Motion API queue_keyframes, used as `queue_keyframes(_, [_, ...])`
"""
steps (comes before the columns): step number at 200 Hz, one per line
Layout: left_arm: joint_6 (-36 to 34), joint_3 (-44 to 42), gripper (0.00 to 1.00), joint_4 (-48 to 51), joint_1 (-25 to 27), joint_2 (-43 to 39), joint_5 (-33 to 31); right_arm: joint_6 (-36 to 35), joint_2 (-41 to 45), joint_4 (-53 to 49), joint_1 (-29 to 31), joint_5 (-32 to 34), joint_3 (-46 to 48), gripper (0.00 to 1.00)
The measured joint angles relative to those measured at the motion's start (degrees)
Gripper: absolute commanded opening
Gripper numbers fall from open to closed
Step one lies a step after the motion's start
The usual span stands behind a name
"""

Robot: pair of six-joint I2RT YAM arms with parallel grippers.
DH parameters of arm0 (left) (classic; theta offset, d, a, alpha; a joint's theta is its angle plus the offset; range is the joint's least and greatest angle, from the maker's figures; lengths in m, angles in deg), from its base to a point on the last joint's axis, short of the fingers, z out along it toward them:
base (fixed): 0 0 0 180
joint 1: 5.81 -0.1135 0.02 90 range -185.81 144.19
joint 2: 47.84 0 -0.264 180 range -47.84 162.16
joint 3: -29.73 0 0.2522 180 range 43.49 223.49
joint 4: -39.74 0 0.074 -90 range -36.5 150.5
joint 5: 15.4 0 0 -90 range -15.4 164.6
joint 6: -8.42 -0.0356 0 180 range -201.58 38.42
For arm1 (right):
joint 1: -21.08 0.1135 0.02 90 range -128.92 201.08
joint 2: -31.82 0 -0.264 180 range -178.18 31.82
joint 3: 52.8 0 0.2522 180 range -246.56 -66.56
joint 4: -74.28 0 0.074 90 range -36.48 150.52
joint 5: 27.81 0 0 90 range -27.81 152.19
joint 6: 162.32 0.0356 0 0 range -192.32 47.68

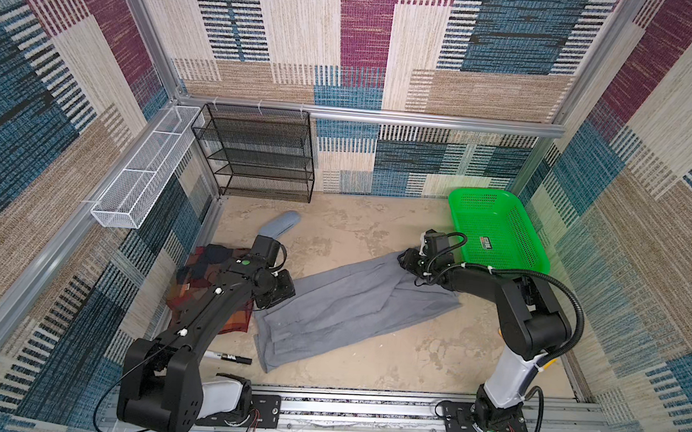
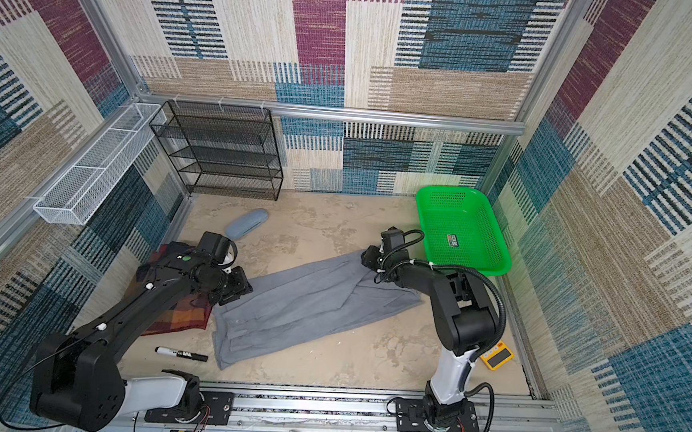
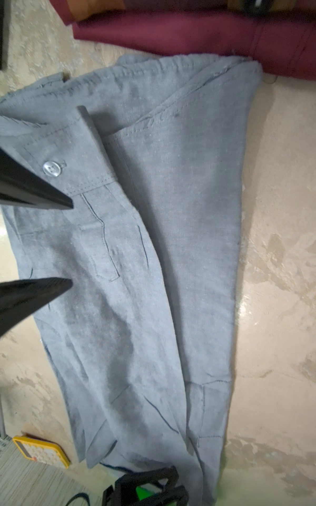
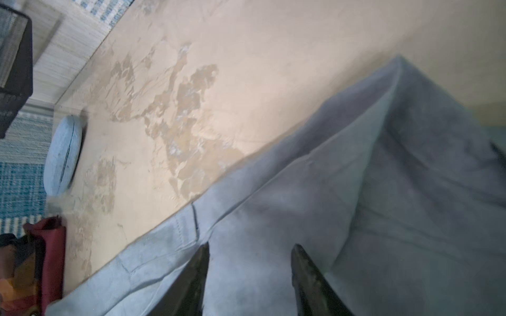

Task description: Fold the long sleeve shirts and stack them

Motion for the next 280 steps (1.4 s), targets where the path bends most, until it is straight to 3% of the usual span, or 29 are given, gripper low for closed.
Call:
queue_keyframes(29, [0.8,0.0,0.45,-0.5,2.4,0.9,0.0,-1.3,3.5,-2.6,6.4,2.7,-1.7,0.56])
queue_keyframes(55, [2.1,-1.4,0.45,-2.2,3.8,2.2,0.1,0.9,4.6,-0.1,11.7,-4.7,1.8,0.57])
queue_keyframes(90, [2.6,-5.0,0.44,-4.5,4.8,3.4,0.0,5.3,2.8,3.1,14.8,-9.9,7.2,0.58])
queue_keyframes(141, [3.3,-9.3,0.44,-6.6,5.0,3.6,-0.1,7.5,1.6,12.2,13.6,-11.8,13.3,0.66])
queue_keyframes(178, [5.1,-13.2,0.44,-8.8,6.7,2.1,-0.1,3.5,-3.5,14.4,7.8,-16.5,8.3,0.67])
queue_keyframes(209, [8.0,-16.9,0.44,-10.1,10.3,-0.3,-0.1,-2.6,-8.2,8.1,5.3,-16.8,-1.0,0.68])
queue_keyframes(241, [13.4,-20.4,0.44,-11.9,17.4,-3.6,-1.7,-8.6,-12.0,-0.8,5.0,-13.1,-10.4,0.69])
queue_keyframes(280, [21.6,-20.7,0.44,-11.9,26.4,-12.9,-4.4,-12.0,-9.1,-10.6,5.1,-7.0,-13.4,0.7])
